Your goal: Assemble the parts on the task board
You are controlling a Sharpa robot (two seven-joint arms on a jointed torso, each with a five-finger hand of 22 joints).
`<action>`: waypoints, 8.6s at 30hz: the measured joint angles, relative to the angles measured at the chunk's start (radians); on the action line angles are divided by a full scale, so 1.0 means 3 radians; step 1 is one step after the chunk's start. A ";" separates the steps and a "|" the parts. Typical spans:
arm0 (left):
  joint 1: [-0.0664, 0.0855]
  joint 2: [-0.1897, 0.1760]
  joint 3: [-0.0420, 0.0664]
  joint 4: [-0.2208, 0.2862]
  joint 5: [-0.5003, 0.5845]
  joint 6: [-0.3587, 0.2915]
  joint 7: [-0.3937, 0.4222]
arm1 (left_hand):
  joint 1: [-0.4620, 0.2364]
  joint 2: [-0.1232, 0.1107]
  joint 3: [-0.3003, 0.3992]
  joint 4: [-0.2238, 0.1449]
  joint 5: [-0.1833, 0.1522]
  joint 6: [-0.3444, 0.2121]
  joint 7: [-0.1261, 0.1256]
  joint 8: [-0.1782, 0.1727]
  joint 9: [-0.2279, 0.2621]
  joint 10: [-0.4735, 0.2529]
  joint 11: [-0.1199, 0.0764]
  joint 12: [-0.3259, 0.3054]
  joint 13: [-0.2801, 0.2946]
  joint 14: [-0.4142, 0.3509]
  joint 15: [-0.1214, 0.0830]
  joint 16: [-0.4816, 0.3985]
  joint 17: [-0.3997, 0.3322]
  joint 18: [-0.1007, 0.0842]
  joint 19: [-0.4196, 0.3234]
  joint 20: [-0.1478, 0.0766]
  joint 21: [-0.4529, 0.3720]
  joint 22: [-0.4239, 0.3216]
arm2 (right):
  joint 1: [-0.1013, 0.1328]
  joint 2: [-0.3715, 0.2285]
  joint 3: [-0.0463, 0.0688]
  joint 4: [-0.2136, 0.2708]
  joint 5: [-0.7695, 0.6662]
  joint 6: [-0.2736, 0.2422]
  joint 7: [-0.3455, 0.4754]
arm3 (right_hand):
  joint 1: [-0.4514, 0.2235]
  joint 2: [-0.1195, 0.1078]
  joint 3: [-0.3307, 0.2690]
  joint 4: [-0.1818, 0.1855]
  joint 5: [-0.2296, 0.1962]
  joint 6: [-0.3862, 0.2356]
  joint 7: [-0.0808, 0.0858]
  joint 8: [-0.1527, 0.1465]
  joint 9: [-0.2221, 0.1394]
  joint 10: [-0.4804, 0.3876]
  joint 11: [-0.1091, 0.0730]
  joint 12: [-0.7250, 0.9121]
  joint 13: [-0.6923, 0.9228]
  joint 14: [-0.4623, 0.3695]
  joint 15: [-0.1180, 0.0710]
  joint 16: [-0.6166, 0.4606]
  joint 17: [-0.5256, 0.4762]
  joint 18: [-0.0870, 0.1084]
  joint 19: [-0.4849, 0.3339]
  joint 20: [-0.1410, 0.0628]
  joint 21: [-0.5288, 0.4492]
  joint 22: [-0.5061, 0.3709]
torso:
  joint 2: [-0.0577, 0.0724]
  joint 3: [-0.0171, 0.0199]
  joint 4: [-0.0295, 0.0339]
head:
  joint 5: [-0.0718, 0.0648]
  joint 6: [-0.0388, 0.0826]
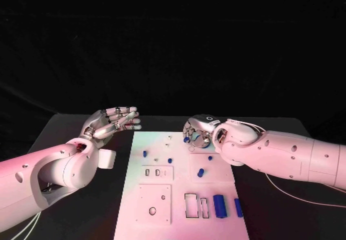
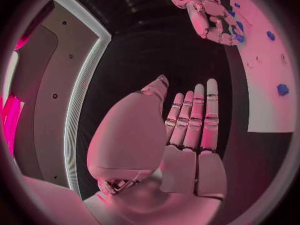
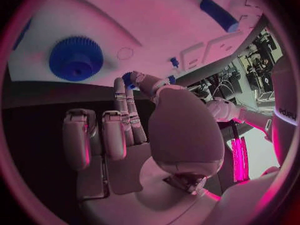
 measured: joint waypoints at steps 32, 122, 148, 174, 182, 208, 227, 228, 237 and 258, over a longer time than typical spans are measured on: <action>0.0004 0.0018 0.0000 0.0008 0.0000 0.0013 -0.0020 | 0.0000 0.0000 0.0000 0.0000 0.0000 0.0000 0.0000 0.0000 -0.0003 0.0000 0.0000 -0.0018 0.0000 -0.0012 0.0012 0.0000 0.0003 0.0000 0.0000 0.0000 0.0000 0.0002 | -0.0037 0.0505 0.0004 -0.0434 0.0011 -0.0215 -0.0085 | -0.0001 -0.0002 -0.0002 -0.0001 0.0005 -0.0009 -0.0003 0.0001 0.0000 -0.0001 0.0002 -0.0006 0.0002 0.0000 0.0000 0.0000 -0.0001 0.0000 0.0012 -0.0011 0.0000 0.0001 | 0.0035 -0.0015 0.0038 | 0.0020 -0.0012; 0.0032 0.0003 0.0000 -0.0015 0.0000 0.0022 -0.0051 | 0.0000 0.0000 -0.0009 -0.0009 0.0000 -0.0011 0.0012 0.0000 -0.0002 0.0000 0.0000 -0.0036 0.0000 -0.0012 0.0012 -0.0022 0.0012 0.0000 0.0000 0.0000 0.0015 0.0007 | -0.0032 0.0599 0.0040 -0.0488 0.0048 -0.0235 -0.0086 | -0.0094 -0.0075 0.0026 0.0028 0.0008 -0.0142 0.0058 -0.0019 0.0163 -0.0096 0.0060 -0.0061 -0.0008 0.0000 0.0000 0.0000 0.0000 0.0001 -0.0001 0.0001 -0.0013 0.0000 | 0.0058 -0.0017 0.0040 | 0.0062 -0.0061; 0.0033 0.0000 0.0000 -0.0021 0.0000 0.0025 -0.0061 | 0.0000 0.0000 0.0000 -0.0019 0.0000 -0.0011 0.0012 -0.0013 -0.0005 0.0000 0.0000 -0.0036 0.0000 -0.0012 0.0012 -0.0022 0.0018 -0.0001 0.0000 0.0000 0.0014 0.0010 | -0.0048 0.0594 0.0030 -0.0488 0.0059 -0.0231 -0.0086 | -0.0147 -0.0128 0.0011 0.0042 0.0008 -0.0190 0.0081 -0.0035 0.0181 -0.0150 0.0090 -0.0061 -0.0014 0.0000 0.0025 0.0000 -0.0001 0.0001 -0.0031 0.0032 -0.0040 -0.0001 | 0.0060 -0.0017 0.0042 | 0.0057 -0.0063; 0.0034 -0.0024 -0.0001 -0.0049 0.0000 0.0029 -0.0074 | 0.0000 0.0000 0.0000 -0.0018 0.0000 -0.0023 0.0000 -0.0013 -0.0005 0.0000 0.0000 -0.0048 0.0000 -0.0025 0.0000 -0.0035 0.0021 -0.0001 0.0000 0.0000 0.0014 0.0009 | 0.0010 -0.0197 0.0036 0.0110 0.0277 -0.0377 -0.0060 | 0.0602 0.0023 -0.1632 0.0863 0.0034 -0.0494 0.0151 -0.0351 0.0091 -0.0162 0.0112 0.0476 -0.0093 -0.0005 0.0063 -0.0037 0.0002 0.0074 -0.0136 0.0054 -0.0266 0.0002 | 0.0048 -0.0009 0.0008 | 0.0068 -0.0032; 0.0034 -0.0027 -0.0001 -0.0066 0.0000 0.0032 -0.0076 | 0.0000 0.0000 0.0000 -0.0018 0.0000 -0.0022 0.0000 -0.0013 -0.0005 0.0000 0.0000 -0.0048 0.0000 -0.0025 0.0000 -0.0035 0.0021 -0.0001 0.0000 0.0000 0.0026 0.0008 | 0.0060 -0.0578 0.0042 0.0279 0.0768 -0.0291 -0.0113 | 0.0519 -0.0074 -0.1899 0.0889 0.0034 -0.0752 0.0076 -0.0043 0.0215 0.0209 0.0014 0.3279 0.2884 0.0001 -0.0033 0.0122 0.0002 -0.0028 -0.0003 -0.0027 -0.0074 0.0002 | 0.0034 0.0006 -0.0016 | 0.0068 -0.0027; 0.0033 -0.0023 -0.0001 -0.0086 0.0000 0.0047 -0.0084 | 0.0000 0.0000 0.0000 -0.0018 0.0000 -0.0022 0.0000 -0.0013 -0.0004 0.0000 0.0000 -0.0048 0.0000 -0.0025 0.0000 -0.0035 0.0020 -0.0001 0.0000 0.0000 0.0026 0.0008 | -0.0015 -0.0460 0.0036 0.0120 0.1104 0.0041 -0.0247 | 0.0446 0.0002 -0.1963 0.0887 0.0034 -0.0912 0.0138 0.0217 0.0242 0.0560 0.0071 0.4902 0.3730 -0.0006 0.0031 0.0220 0.0001 -0.0080 0.0006 0.0032 0.0181 0.0000 | 0.0031 0.0012 -0.0024 | 0.0066 -0.0056; 0.0033 -0.0030 -0.0001 -0.0080 0.0000 0.0051 -0.0089 | 0.0000 0.0000 0.0000 -0.0018 0.0000 -0.0022 0.0000 -0.0013 -0.0004 0.0000 0.0000 -0.0048 0.0000 -0.0025 0.0000 -0.0035 0.0026 -0.0001 0.0000 0.0000 0.0026 0.0011 | -0.0039 -0.0369 0.0035 0.0033 0.1086 0.0036 -0.0289 | 0.0481 0.0191 -0.1747 0.0850 0.0034 -0.0894 0.0134 0.0270 0.0220 0.0560 0.0071 0.4918 0.3729 -0.0006 0.0031 0.0233 0.0000 -0.0117 0.0006 0.0031 0.0220 0.0000 | 0.0027 0.0012 -0.0024 | 0.0071 -0.0080; 0.0033 -0.0031 -0.0001 -0.0080 0.0000 0.0051 -0.0089 | 0.0000 0.0000 0.0000 -0.0018 0.0000 -0.0022 0.0000 -0.0013 -0.0004 0.0000 0.0000 -0.0048 0.0000 -0.0025 0.0000 -0.0035 0.0026 -0.0001 0.0000 0.0000 0.0026 0.0011 | -0.0040 -0.0368 0.0036 0.0032 0.1075 0.0035 -0.0292 | 0.0502 0.0189 -0.1717 0.0847 0.0034 -0.0888 0.0139 0.0270 0.0212 0.0560 0.0071 0.4918 0.3729 -0.0006 0.0031 0.0232 0.0000 -0.0117 0.0005 0.0031 0.0228 -0.0001 | 0.0027 0.0012 -0.0024 | 0.0071 -0.0082; 0.0033 -0.0038 -0.0001 -0.0079 0.0000 0.0053 -0.0093 | 0.0000 0.0000 0.0000 -0.0018 0.0000 -0.0022 0.0000 -0.0013 -0.0004 0.0000 0.0000 -0.0048 0.0000 -0.0025 0.0000 -0.0035 0.0026 -0.0001 0.0000 0.0000 0.0026 0.0011 | -0.0051 -0.0375 0.0038 0.0043 0.0902 0.0035 -0.0313 | 0.0544 0.0093 -0.1635 0.0852 0.0034 -0.0878 0.0128 0.0270 0.0186 0.0560 0.0071 0.4918 0.3729 -0.0006 0.0031 0.0232 0.0000 -0.0131 0.0005 0.0031 0.0244 -0.0001 | 0.0025 0.0012 -0.0024 | 0.0072 -0.0100; 0.0033 -0.0036 -0.0001 -0.0082 0.0000 0.0056 -0.0099 | 0.0000 0.0000 0.0000 -0.0018 0.0000 -0.0022 0.0000 -0.0013 -0.0004 0.0000 0.0000 -0.0048 0.0000 -0.0025 0.0000 -0.0035 0.0025 -0.0001 0.0000 0.0000 0.0026 0.0010 | -0.0094 -0.0371 0.0029 0.0132 0.0642 -0.0139 -0.0314 | 0.0595 0.0061 -0.1019 0.0854 0.0029 -0.0621 0.0087 0.0310 0.0121 0.0584 0.0012 0.4941 0.3728 0.0000 0.0000 0.0232 -0.0001 -0.0130 0.0006 0.0005 0.0300 0.0001 | 0.0020 0.0012 -0.0027 | 0.0074 -0.0090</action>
